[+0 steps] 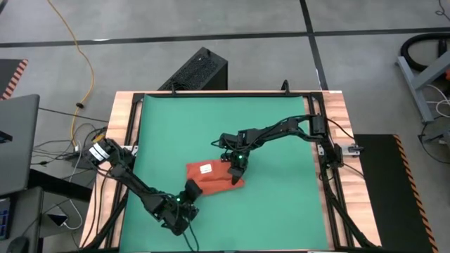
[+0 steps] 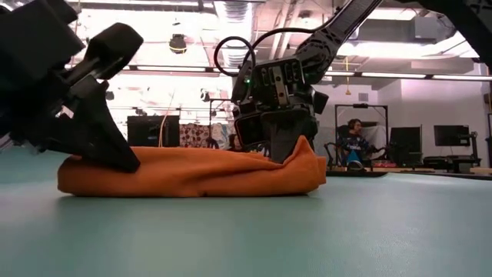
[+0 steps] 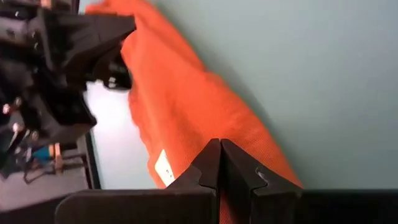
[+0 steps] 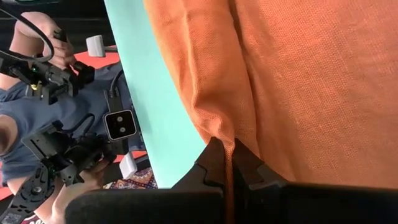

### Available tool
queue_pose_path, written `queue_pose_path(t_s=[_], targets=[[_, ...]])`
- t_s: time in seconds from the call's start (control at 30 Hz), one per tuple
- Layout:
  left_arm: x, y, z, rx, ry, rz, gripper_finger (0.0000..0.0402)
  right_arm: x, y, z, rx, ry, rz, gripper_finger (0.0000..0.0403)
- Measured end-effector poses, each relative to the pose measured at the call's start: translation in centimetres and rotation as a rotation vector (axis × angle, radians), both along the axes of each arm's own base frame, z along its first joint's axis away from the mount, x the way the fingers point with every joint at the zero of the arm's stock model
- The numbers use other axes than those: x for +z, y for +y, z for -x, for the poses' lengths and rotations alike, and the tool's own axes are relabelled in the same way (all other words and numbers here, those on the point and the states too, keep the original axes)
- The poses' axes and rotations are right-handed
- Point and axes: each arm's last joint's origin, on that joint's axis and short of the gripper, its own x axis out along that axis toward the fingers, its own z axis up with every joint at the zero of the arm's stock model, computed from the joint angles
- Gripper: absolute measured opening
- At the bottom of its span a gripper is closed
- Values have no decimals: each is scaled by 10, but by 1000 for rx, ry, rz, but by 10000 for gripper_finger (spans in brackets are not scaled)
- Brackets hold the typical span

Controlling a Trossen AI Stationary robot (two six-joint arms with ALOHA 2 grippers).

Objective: Roll towel into tight, uniform cylinder
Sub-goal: Roll the orange table napkin

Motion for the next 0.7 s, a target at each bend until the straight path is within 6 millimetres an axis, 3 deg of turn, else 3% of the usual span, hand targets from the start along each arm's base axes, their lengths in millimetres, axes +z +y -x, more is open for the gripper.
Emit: queue_pose_path(t_s=[0.2,0.7], targets=[[-1,3,4,75,-20,27,0,-1,0,0,-3,-3,26,15],[-5,7,12,192,-34,131,0,-2,-3,-2,-9,-80,247,73]])
